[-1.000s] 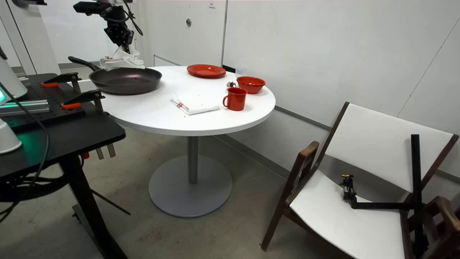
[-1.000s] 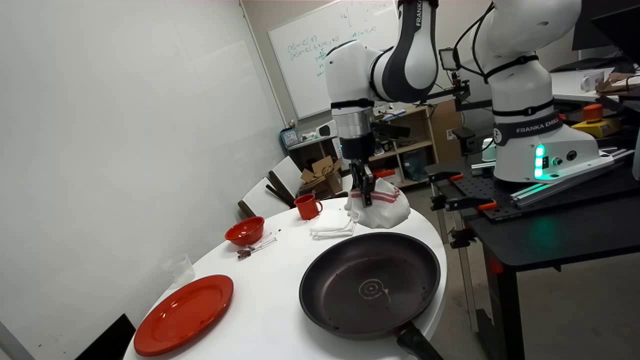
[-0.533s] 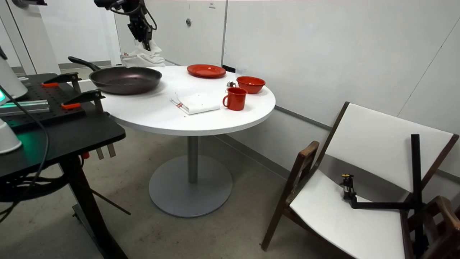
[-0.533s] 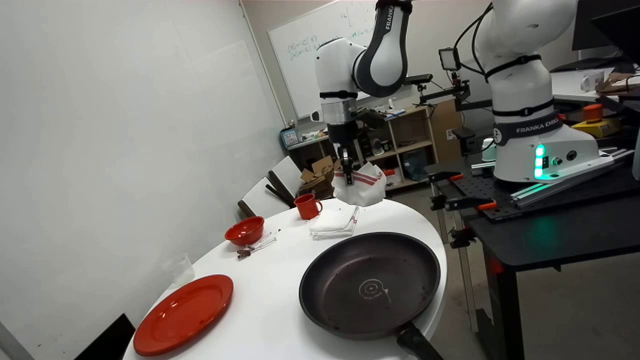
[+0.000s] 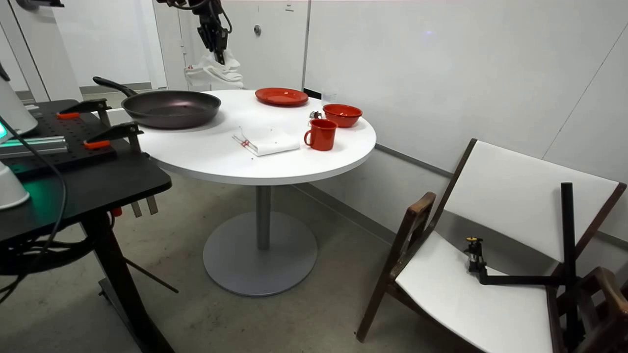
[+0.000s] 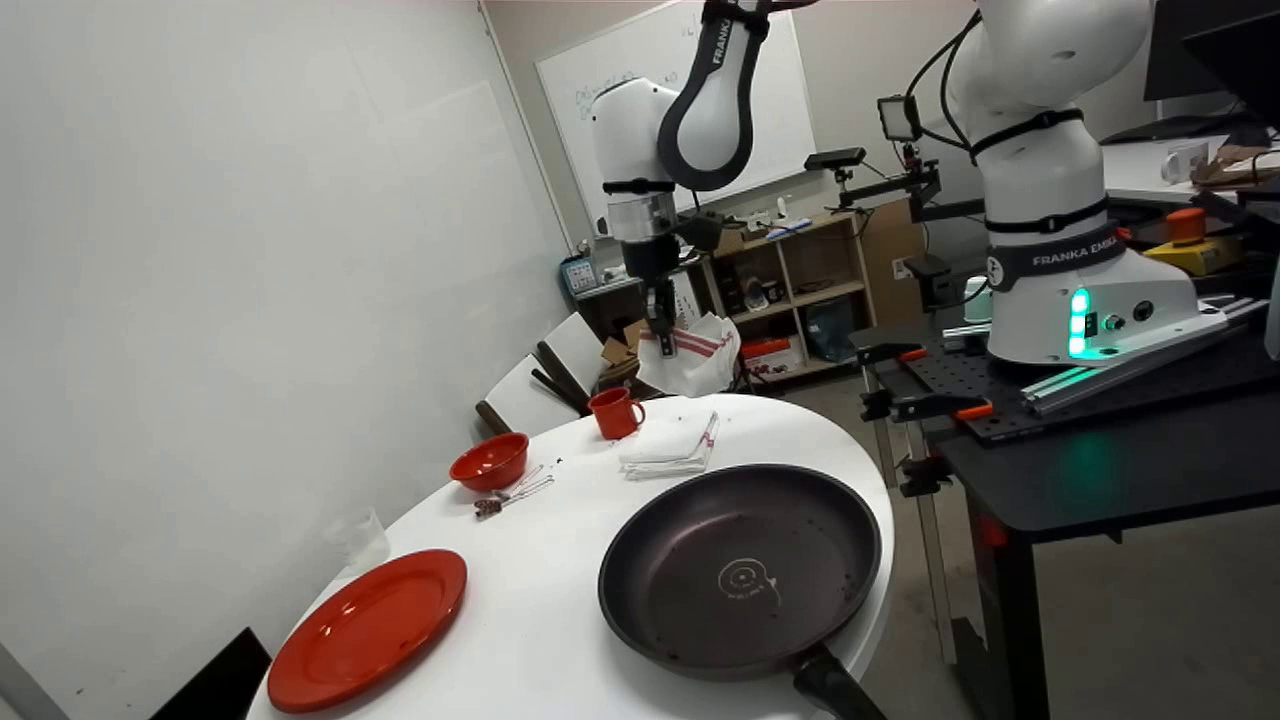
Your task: Pick up the white and red towel on the left and use it to wipe the black pan
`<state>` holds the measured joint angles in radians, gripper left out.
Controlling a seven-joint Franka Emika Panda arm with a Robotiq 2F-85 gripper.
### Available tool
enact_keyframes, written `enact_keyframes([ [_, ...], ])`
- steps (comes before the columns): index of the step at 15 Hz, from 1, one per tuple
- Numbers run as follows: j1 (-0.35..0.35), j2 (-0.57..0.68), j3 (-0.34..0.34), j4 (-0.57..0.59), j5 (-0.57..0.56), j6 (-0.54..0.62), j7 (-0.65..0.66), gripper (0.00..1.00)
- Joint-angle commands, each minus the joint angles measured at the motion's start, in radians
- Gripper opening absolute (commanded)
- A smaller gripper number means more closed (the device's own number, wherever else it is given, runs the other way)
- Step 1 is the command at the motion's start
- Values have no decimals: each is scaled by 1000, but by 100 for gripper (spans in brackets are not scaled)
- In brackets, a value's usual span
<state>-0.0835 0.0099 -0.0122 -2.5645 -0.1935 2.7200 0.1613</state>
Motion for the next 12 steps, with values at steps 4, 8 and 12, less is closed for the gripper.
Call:
enact_keyframes([
  [4, 27, 80, -20, 80, 42, -18, -6, 15],
  [8, 33, 101, -20, 95, 50, -18, -7, 5],
  [12, 3, 165, -17, 165, 176, -48, -86, 5],
])
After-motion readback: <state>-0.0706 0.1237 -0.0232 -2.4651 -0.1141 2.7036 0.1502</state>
